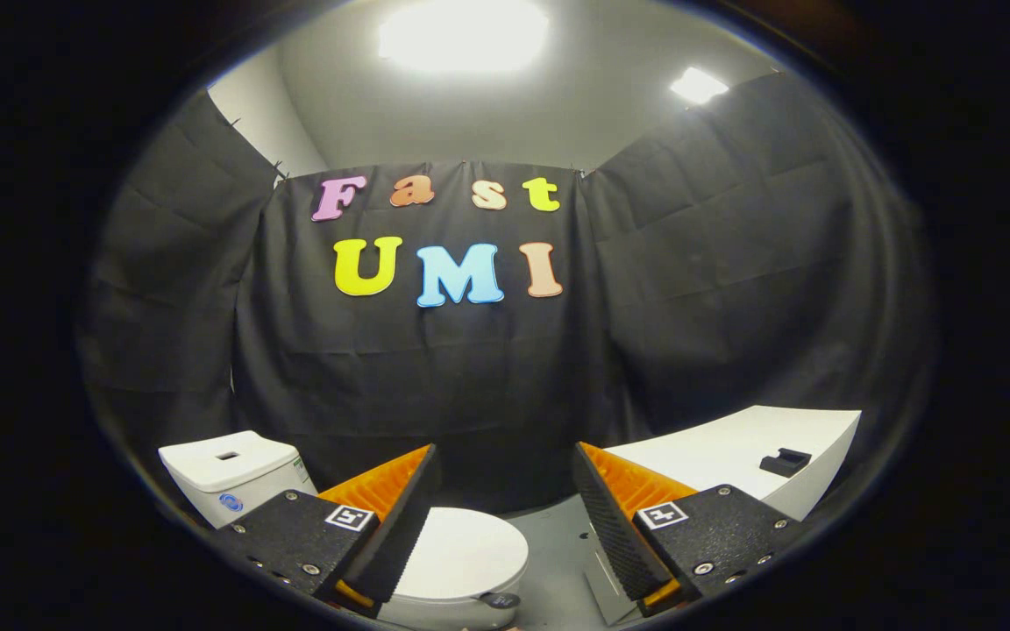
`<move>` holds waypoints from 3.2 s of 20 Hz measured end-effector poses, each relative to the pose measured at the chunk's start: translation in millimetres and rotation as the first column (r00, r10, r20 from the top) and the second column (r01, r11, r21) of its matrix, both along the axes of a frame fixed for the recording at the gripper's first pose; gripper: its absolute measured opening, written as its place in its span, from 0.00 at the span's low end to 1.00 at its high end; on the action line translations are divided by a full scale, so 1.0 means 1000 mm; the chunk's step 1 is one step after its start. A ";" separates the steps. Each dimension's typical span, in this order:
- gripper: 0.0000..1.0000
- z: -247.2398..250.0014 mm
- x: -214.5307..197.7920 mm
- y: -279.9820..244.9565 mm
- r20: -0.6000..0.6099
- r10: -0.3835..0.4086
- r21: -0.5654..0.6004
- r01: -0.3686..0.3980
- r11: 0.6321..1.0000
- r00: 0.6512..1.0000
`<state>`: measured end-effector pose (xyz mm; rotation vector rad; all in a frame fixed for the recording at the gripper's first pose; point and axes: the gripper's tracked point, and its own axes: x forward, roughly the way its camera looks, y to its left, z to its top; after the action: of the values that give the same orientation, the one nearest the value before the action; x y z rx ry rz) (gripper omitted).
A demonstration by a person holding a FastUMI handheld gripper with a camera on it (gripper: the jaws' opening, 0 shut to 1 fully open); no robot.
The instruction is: Open the toilet lid.
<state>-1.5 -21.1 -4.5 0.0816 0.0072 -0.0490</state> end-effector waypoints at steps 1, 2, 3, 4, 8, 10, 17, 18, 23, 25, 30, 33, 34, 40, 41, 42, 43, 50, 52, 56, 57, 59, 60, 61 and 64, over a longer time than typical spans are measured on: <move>0.93 -0.004 0.001 0.002 -0.010 0.005 0.007 -0.005 1.000 1.000; 0.93 -0.010 0.002 0.004 -0.031 0.013 0.024 -0.012 1.000 0.999; 0.93 -0.019 0.007 0.005 -0.058 0.017 0.045 -0.014 0.999 0.998; 0.93 -0.026 0.009 0.005 -0.086 0.016 0.061 -0.011 0.998 0.996; 0.94 -0.042 0.011 0.018 -0.160 0.055 0.124 -0.036 0.992 0.986; 0.95 -0.052 0.015 0.022 -0.195 0.067 0.142 -0.040 0.989 0.978; 0.95 -0.068 0.008 0.048 -0.219 0.116 0.424 -0.013 0.906 0.969; 0.95 -0.077 0.008 0.048 -0.237 0.113 0.441 0.003 0.897 0.965; 0.96 -0.128 0.006 0.046 -0.354 0.109 0.502 0.090 0.860 0.929; 0.96 -0.144 0.007 0.050 -0.393 0.120 0.524 0.115 0.844 0.912; 0.96 -0.190 -0.010 0.055 -0.509 0.144 0.571 0.207 0.794 0.849; 0.95 -0.206 -0.012 0.052 -0.555 0.140 0.580 0.260 0.772 0.820; 0.95 -0.212 -0.014 0.052 -0.568 0.138 0.581 0.276 0.766 0.812; 0.94 -0.248 -0.030 0.042 -0.630 0.142 0.605 0.368 0.706 0.764; 0.94 -0.253 -0.030 0.039 -0.636 0.144 0.610 0.380 0.695 0.758; 0.94 -0.257 -0.031 0.037 -0.636 0.143 0.617 0.389 0.684 0.758; 0.94 -0.263 -0.028 0.033 -0.636 0.143 0.626 0.399 0.670 0.758; 0.92 -0.300 -0.012 0.030 -0.643 0.165 0.668 0.443 0.598 0.748; 0.88 -0.309 -0.006 0.031 -0.638 0.179 0.681 0.440 0.585 0.749; 0.84 -0.322 -0.003 0.027 -0.633 0.198 0.704 0.450 0.550 0.748; 0.84 -0.323 0.000 0.028 -0.627 0.202 0.712 0.448 0.541 0.752; 0.80 -0.327 0.006 0.028 -0.613 0.208 0.727 0.442 0.525 0.762; 0.78 -0.328 0.008 0.026 -0.607 0.207 0.735 0.442 0.514 0.767; 0.73 -0.329 0.011 0.025 -0.601 0.207 0.743 0.444 0.501 0.772; 0.58 -0.333 0.017 0.021 -0.591 0.198 0.758 0.455 0.467 0.782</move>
<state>15.5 0.2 -337.5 1.1591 0.7201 -0.2422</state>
